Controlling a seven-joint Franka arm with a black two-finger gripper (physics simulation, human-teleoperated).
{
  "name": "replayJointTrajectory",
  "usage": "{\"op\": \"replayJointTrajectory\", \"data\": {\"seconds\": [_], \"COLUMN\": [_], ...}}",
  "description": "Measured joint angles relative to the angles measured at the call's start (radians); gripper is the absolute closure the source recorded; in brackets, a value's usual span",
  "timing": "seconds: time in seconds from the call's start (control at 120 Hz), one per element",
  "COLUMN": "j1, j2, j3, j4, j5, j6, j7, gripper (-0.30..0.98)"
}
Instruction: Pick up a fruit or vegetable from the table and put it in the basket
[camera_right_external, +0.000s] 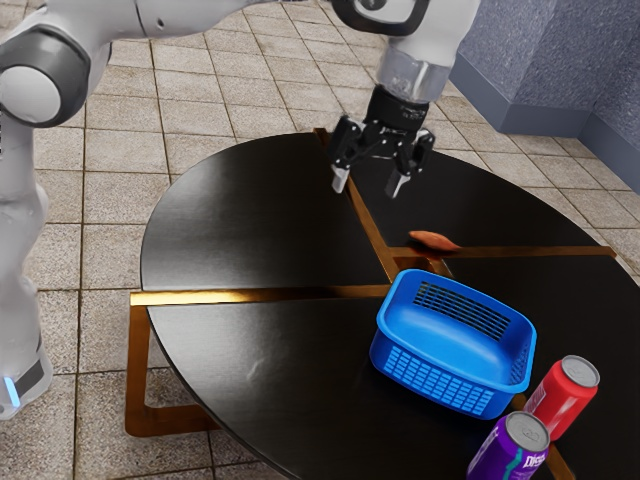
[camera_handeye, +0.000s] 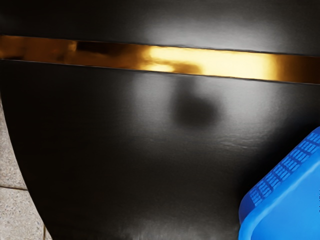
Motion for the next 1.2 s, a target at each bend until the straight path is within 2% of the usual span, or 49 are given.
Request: {"op": "replayJointTrajectory", "data": {"seconds": [0.058,0.167,0.342,0.525,0.742,1.2], "j1": [0.026,0.158,0.239,0.415,0.490,0.494], "j2": [0.025,0.130,0.292,0.402,0.490,0.673], "j3": [0.030,0.045,0.039,0.027,-0.019,-0.144], "j4": [0.002,0.047,0.159,0.235,0.244,0.335], "j5": [-0.002,-0.004,-0.005,-0.008,-0.010,-0.005], "j6": [0.004,0.030,0.111,0.213,0.350,0.622], "j7": [-0.046,-0.119,-0.210,-0.236,-0.251,-0.259], "gripper": [0.00,0.00,0.00,0.00,0.00,0.00]}}
